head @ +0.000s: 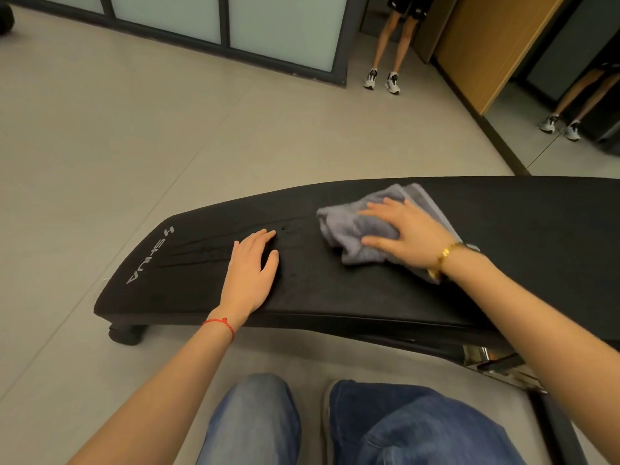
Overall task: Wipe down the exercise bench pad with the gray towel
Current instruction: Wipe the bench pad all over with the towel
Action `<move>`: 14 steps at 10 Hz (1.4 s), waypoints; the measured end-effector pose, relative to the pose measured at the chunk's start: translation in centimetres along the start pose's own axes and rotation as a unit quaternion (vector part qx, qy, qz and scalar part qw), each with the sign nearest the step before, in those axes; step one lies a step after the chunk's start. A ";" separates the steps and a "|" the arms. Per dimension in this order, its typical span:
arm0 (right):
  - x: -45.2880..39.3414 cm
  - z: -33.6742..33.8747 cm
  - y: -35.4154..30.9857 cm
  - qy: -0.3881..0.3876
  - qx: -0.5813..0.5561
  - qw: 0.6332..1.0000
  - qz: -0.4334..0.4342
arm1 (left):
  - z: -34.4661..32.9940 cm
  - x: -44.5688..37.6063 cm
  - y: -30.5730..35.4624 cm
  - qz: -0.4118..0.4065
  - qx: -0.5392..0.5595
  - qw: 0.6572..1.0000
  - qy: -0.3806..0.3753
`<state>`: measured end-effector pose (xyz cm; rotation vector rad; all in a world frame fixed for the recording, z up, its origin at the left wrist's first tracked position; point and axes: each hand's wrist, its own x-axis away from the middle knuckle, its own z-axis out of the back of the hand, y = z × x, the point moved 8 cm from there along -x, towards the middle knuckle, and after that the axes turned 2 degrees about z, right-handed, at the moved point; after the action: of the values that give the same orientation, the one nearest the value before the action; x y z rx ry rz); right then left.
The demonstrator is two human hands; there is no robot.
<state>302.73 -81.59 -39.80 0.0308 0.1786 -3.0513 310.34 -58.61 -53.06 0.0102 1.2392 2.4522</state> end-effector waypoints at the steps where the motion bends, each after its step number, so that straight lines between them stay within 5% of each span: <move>1: -5.0 -0.7 2.7 0.009 0.067 0.993 -0.094 | 0.0 0.0 0.0 0.000 0.004 1.000 -0.001; 4: 4.4 -2.0 -6.9 -0.021 -0.013 0.997 0.072 | 0.1 0.0 -0.1 -0.004 0.012 1.000 0.004; 7: -4.2 -1.2 2.4 0.016 0.076 0.992 -0.101 | 0.1 0.0 0.1 0.006 0.010 1.000 0.000; 9: 2.4 -2.5 -7.0 -0.010 0.002 0.998 0.059 | 0.1 0.0 -0.1 -0.004 0.014 1.000 0.004; 10: 4.1 -1.7 -6.0 -0.021 -0.025 0.997 0.073 | 0.1 0.0 0.0 -0.003 0.014 1.000 0.004; 12: -4.2 -0.9 1.2 0.017 0.062 0.993 -0.099 | 0.2 0.0 0.1 0.002 0.016 1.000 0.006; 14: -0.9 -3.5 -6.3 0.000 0.019 0.999 0.027 | 0.1 -0.2 -0.1 -0.007 0.029 0.999 0.011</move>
<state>303.11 -74.86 -42.50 0.0363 0.1166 -3.0015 310.54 -58.53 -53.05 -0.0086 1.3151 2.4094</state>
